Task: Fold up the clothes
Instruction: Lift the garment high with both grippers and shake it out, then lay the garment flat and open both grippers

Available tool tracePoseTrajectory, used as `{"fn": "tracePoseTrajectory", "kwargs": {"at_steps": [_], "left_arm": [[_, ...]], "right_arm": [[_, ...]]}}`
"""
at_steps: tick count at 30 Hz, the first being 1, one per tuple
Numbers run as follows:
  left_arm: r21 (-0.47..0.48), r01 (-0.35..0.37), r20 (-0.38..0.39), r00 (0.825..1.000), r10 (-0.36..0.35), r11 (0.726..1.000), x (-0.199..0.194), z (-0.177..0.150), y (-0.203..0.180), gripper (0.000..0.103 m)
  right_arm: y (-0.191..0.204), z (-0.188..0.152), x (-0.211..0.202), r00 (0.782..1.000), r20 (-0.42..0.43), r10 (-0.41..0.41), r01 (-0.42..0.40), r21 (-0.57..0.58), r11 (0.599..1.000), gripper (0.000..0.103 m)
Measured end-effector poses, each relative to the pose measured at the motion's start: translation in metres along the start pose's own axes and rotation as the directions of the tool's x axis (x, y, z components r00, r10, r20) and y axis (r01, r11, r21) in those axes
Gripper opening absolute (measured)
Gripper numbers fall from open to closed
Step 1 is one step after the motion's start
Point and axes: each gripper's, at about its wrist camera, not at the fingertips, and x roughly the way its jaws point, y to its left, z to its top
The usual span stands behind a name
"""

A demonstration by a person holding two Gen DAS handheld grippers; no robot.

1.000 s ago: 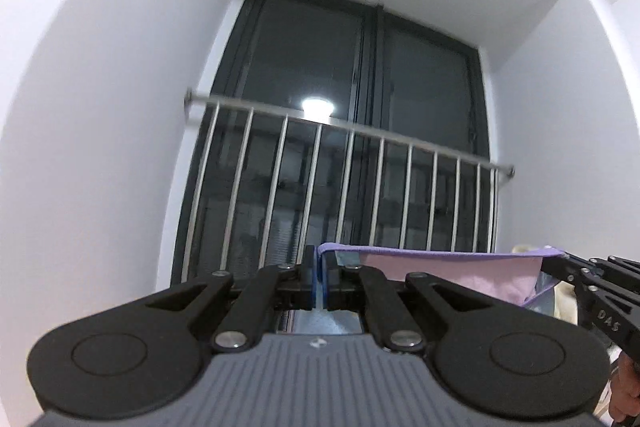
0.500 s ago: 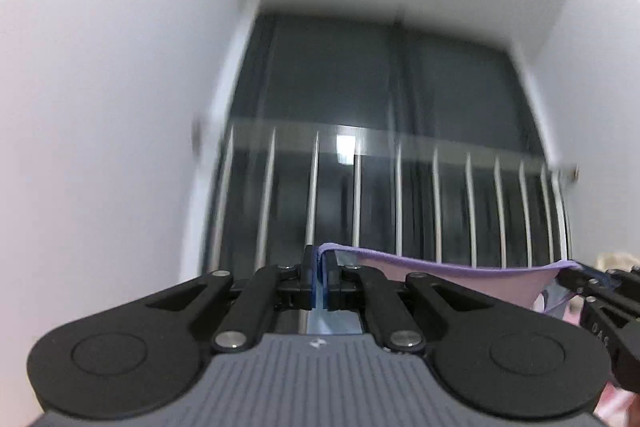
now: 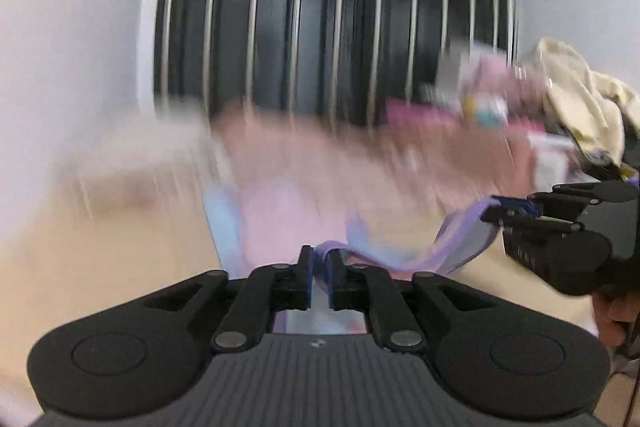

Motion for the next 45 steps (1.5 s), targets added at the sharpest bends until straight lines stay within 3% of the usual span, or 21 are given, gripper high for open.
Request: {"fn": "tracePoseTrajectory", "kwargs": {"at_steps": [2, 4, 7, 9, 13, 17, 21, 22, 24, 25, 26, 30, 31, 32, 34, 36, 37, 39, 41, 42, 45], "left_arm": [[-0.130, 0.080, -0.092, 0.991, -0.092, 0.988, -0.010, -0.015, 0.023, 0.034], [-0.183, 0.077, -0.093, 0.991, -0.095, 0.980, -0.020, -0.010, 0.043, 0.035], [-0.189, -0.059, -0.048, 0.998, 0.050, 0.980, -0.019, 0.019, 0.070, 0.045], [-0.188, -0.143, -0.062, 0.989, 0.134, 0.972, 0.004, 0.039, 0.083, 0.047], [-0.163, -0.274, -0.107, 0.960, 0.259, 0.948, 0.075, 0.082, 0.090, 0.047], [-0.129, -0.362, -0.128, 0.929, 0.347, 0.923, 0.138, 0.110, 0.096, 0.051], [-0.113, -0.397, -0.234, 0.901, 0.364, 0.911, 0.211, 0.129, 0.104, 0.051], [-0.124, -0.411, -0.250, 0.894, 0.372, 0.903, 0.224, 0.131, 0.107, 0.050], [-0.139, -0.431, -0.266, 0.883, 0.386, 0.891, 0.243, 0.130, 0.111, 0.038], [-0.140, -0.436, -0.277, 0.879, 0.387, 0.889, 0.248, 0.129, 0.114, 0.015], [-0.143, -0.439, -0.287, 0.876, 0.387, 0.887, 0.252, 0.127, 0.116, 0.001], [-0.176, -0.458, -0.233, 0.879, 0.415, 0.871, 0.215, 0.108, 0.122, 0.000], [-0.174, -0.474, -0.201, 0.875, 0.440, 0.863, 0.197, 0.103, 0.123, 0.000], [-0.168, -0.496, -0.166, 0.866, 0.472, 0.852, 0.178, 0.097, 0.124, 0.000], [-0.149, -0.571, -0.075, 0.820, 0.567, 0.807, 0.131, 0.080, 0.128, 0.000], [-0.183, -0.604, -0.056, 0.794, 0.605, 0.776, 0.091, 0.066, 0.138, 0.000], [-0.216, -0.594, -0.066, 0.801, 0.595, 0.775, 0.073, 0.061, 0.146, 0.000], [-0.253, -0.534, -0.134, 0.845, 0.517, 0.807, 0.059, 0.061, 0.160, 0.005], [-0.272, -0.450, -0.166, 0.893, 0.419, 0.851, 0.068, 0.067, 0.163, 0.038], [-0.283, -0.415, -0.169, 0.909, 0.381, 0.864, 0.075, 0.072, 0.163, 0.043], [-0.282, -0.371, -0.193, 0.925, 0.326, 0.885, 0.123, 0.091, 0.150, 0.043]], "right_arm": [[-0.005, -0.015, -0.018, 0.999, -0.009, 0.040, -0.040, 0.045, 0.998, 0.034], [-0.011, -0.013, -0.031, 0.996, 0.020, 0.085, -0.086, 0.090, 0.992, 0.044], [0.004, -0.011, -0.036, 0.976, 0.041, 0.213, -0.216, 0.149, 0.965, 0.044], [0.033, -0.006, -0.019, 0.954, 0.033, 0.297, -0.299, 0.098, 0.949, 0.041], [0.077, 0.004, 0.018, 0.976, -0.039, 0.213, -0.212, 0.027, 0.977, 0.033], [0.064, -0.004, 0.035, 0.958, -0.115, 0.261, -0.247, 0.125, 0.961, 0.025], [0.041, -0.020, 0.041, 0.952, -0.168, 0.255, -0.223, 0.185, 0.957, 0.024], [0.034, -0.023, 0.041, 0.951, -0.178, 0.254, -0.217, 0.203, 0.955, 0.024], [0.021, -0.026, 0.044, 0.951, -0.191, 0.242, -0.200, 0.216, 0.956, 0.024], [0.017, -0.027, 0.045, 0.952, -0.192, 0.237, -0.196, 0.210, 0.958, 0.025], [0.011, -0.028, 0.044, 0.952, -0.194, 0.238, -0.197, 0.209, 0.958, 0.025], [-0.009, -0.029, 0.047, 0.949, -0.221, 0.226, -0.183, 0.199, 0.963, 0.031], [-0.015, -0.029, 0.050, 0.948, -0.229, 0.220, -0.176, 0.197, 0.964, 0.038], [-0.021, -0.030, 0.054, 0.948, -0.234, 0.215, -0.170, 0.199, 0.965, 0.042], [-0.031, -0.031, 0.056, 0.945, -0.241, 0.219, -0.172, 0.202, 0.964, 0.042], [-0.037, -0.031, 0.057, 0.939, -0.246, 0.239, -0.194, 0.192, 0.962, 0.042], [-0.040, -0.031, 0.059, 0.934, -0.247, 0.257, -0.215, 0.187, 0.959, 0.042], [-0.045, -0.029, 0.064, 0.922, -0.254, 0.292, -0.252, 0.179, 0.951, 0.042], [-0.049, -0.025, 0.070, 0.908, -0.269, 0.323, -0.284, 0.173, 0.943, 0.044], [-0.050, -0.024, 0.072, 0.904, -0.278, 0.325, -0.286, 0.172, 0.943, 0.044], [-0.049, -0.022, 0.073, 0.903, -0.287, 0.321, -0.282, 0.169, 0.944, 0.044]]}}
